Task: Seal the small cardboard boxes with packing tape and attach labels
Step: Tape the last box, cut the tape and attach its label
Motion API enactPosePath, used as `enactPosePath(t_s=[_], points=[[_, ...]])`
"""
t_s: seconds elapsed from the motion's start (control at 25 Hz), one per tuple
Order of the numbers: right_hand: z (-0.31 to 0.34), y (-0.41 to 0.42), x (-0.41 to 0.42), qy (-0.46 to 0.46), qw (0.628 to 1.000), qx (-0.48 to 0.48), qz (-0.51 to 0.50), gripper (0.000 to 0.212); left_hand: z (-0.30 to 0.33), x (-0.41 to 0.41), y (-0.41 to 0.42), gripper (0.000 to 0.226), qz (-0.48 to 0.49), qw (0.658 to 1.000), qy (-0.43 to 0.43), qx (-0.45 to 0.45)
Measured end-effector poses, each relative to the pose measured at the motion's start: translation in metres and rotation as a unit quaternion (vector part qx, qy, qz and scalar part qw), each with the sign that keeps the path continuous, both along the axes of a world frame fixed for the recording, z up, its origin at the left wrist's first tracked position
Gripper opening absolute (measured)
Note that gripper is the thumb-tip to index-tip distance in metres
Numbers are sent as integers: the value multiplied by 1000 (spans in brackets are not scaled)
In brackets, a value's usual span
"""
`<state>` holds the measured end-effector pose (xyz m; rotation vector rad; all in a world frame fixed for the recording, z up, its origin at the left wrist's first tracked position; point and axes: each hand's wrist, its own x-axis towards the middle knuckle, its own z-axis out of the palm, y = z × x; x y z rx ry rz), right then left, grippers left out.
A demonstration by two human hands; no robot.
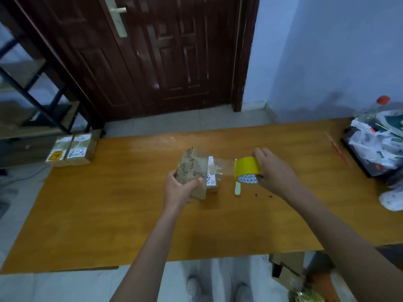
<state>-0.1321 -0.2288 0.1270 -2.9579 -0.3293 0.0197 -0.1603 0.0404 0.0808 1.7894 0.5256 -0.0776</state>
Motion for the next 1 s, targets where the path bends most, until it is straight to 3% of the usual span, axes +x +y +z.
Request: enactPosePath(t_s=[0.08, 0.24, 0.32, 0.52, 1.0], points=[[8, 13, 3, -27, 998, -52, -14, 34, 8, 3, 5, 95, 22, 997, 11, -75], [28, 33, 5, -55, 984, -165, -45, 42, 25, 6, 31, 79, 30, 980, 6, -196], [33, 38, 3, -42, 986, -158, -32, 40, 33, 7, 46, 75, -4, 972, -3, -236], [39, 58, 1, -45, 993, -110, -26, 37, 52, 1, 61, 38, -72, 923, -40, -375], [61, 84, 5, -20, 997, -77, 13, 44, 82, -23, 16, 54, -104, 762, -85, -633]])
